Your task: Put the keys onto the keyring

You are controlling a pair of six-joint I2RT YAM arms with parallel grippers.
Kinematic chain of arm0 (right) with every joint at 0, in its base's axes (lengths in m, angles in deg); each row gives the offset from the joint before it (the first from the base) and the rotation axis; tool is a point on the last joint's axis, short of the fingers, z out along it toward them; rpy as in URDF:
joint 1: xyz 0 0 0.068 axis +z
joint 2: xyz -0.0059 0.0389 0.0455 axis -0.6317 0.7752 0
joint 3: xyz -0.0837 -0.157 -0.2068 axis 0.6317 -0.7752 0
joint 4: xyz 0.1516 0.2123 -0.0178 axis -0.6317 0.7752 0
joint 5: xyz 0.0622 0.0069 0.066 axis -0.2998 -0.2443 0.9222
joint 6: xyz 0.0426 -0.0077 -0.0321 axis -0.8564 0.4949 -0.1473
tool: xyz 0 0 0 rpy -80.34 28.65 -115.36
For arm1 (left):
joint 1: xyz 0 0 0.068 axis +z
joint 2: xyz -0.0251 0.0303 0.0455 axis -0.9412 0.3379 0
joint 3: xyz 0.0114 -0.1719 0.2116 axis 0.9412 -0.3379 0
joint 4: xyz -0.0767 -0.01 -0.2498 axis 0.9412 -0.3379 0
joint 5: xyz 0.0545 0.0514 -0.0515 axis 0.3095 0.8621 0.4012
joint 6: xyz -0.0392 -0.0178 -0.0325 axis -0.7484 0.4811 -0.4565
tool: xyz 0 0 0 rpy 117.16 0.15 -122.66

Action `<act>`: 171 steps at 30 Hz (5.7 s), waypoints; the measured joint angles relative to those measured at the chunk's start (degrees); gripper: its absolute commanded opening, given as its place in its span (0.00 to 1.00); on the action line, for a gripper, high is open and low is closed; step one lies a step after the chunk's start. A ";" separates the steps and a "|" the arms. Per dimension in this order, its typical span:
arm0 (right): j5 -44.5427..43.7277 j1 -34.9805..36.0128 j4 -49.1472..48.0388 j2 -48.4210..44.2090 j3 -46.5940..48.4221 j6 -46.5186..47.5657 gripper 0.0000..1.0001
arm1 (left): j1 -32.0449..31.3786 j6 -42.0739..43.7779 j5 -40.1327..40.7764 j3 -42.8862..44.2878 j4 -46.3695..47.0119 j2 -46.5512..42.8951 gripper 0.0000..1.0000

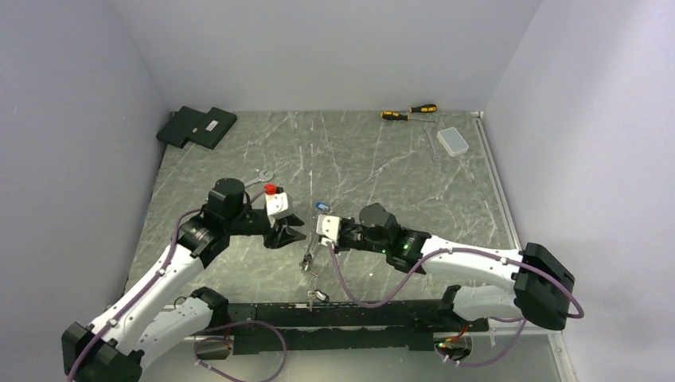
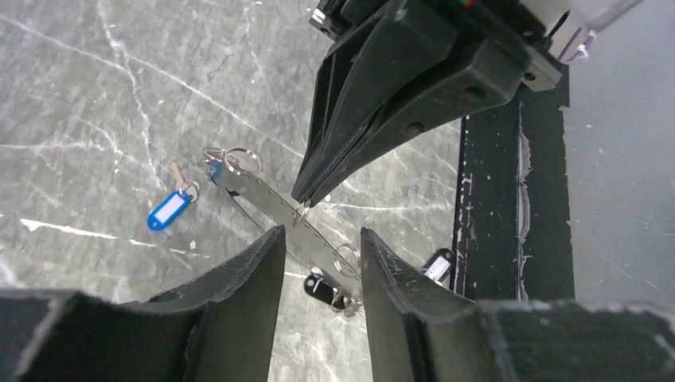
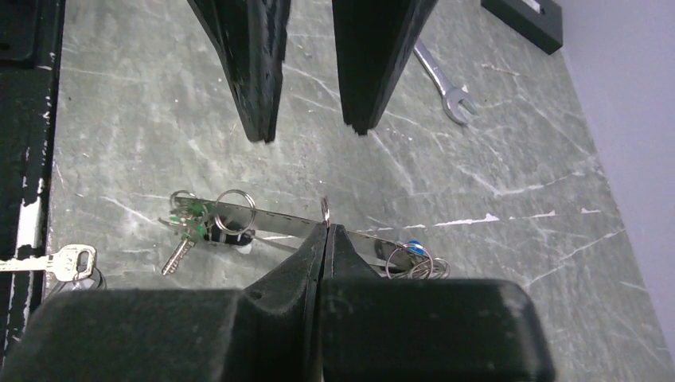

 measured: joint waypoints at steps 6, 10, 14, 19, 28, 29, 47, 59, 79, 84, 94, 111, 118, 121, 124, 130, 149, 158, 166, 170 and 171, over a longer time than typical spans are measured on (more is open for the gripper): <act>-0.31 0.52 1.29 -3.19 0.00 0.76 0.00 | 0.00 -0.59 -3.76 -0.26 4.07 2.64 0.43; -0.26 0.83 2.16 -3.61 0.00 1.05 0.00 | 0.00 -0.83 -5.35 -0.28 5.95 4.00 0.39; -0.26 1.01 3.04 -3.65 0.00 1.29 0.00 | -0.02 -1.05 -6.16 -0.31 6.88 4.96 0.38; -0.24 1.22 3.37 -3.93 0.00 1.49 0.00 | -0.87 -0.94 -6.23 -0.31 7.28 5.86 0.37; -0.04 1.38 3.45 -4.02 0.07 1.51 0.00 | -3.65 0.59 -4.22 -0.31 5.90 7.67 0.37; -0.04 1.42 3.50 -4.07 0.09 1.51 0.00 | -3.82 0.81 -3.61 -0.31 5.57 7.74 0.38; 0.39 1.64 4.24 -6.56 0.11 1.44 0.00 | -4.26 1.90 4.13 -0.31 5.03 7.13 0.40; 1.27 1.64 4.20 -6.56 0.11 1.01 0.00 | -6.95 2.01 2.80 -0.31 5.95 6.91 0.35; 1.42 1.62 4.11 -6.62 0.20 0.35 0.00 | -8.02 3.50 7.28 -0.31 3.74 7.13 0.00; 1.25 1.51 3.54 -6.75 0.55 -0.52 0.04 | -8.11 3.91 7.34 -0.31 3.34 6.01 0.00; 0.46 1.57 -0.13 -6.95 0.85 -3.76 0.46 | -8.11 3.87 7.82 -0.66 4.07 1.95 0.00; 3.89 -0.57 -7.67 -9.73 -2.14 -7.69 0.34 | -8.11 3.21 8.20 -8.31 15.32 -7.37 0.00; 5.07 -1.62 -9.60 -9.70 -3.67 -8.96 0.34 | -8.11 3.26 7.32 -9.27 17.99 -8.28 0.00; 6.08 -2.08 -10.40 -9.70 -3.80 -9.57 0.30 | -8.11 3.26 7.19 -9.27 18.75 -8.55 0.00; 7.04 -2.38 -11.39 -9.70 -3.82 -10.21 0.24 | -8.11 3.26 7.19 -9.27 18.93 -8.72 0.00; 9.09 -2.62 -12.59 -9.70 -3.82 -11.26 0.21 | -8.11 3.26 7.19 -9.27 19.32 -8.76 0.00; 10.71 -2.89 -9.77 -8.85 -3.02 -11.65 0.00 | -8.11 5.95 7.28 -9.18 16.63 -8.55 0.40; 9.99 -2.89 0.52 -8.74 0.76 -7.69 0.00 | -8.11 8.02 7.45 -8.50 13.09 -6.86 0.37; 9.90 -2.43 6.58 -7.85 3.56 -5.38 0.00 | -8.11 8.22 7.50 -8.35 12.33 -6.54 0.31; 9.53 -1.95 8.79 -6.95 4.70 -4.72 0.00 | -8.11 8.41 7.54 -8.09 12.17 -6.08 0.31; 9.40 -1.79 9.35 -6.67 5.05 -4.59 0.00 | -8.11 8.44 7.54 -8.04 12.11 -6.08 0.31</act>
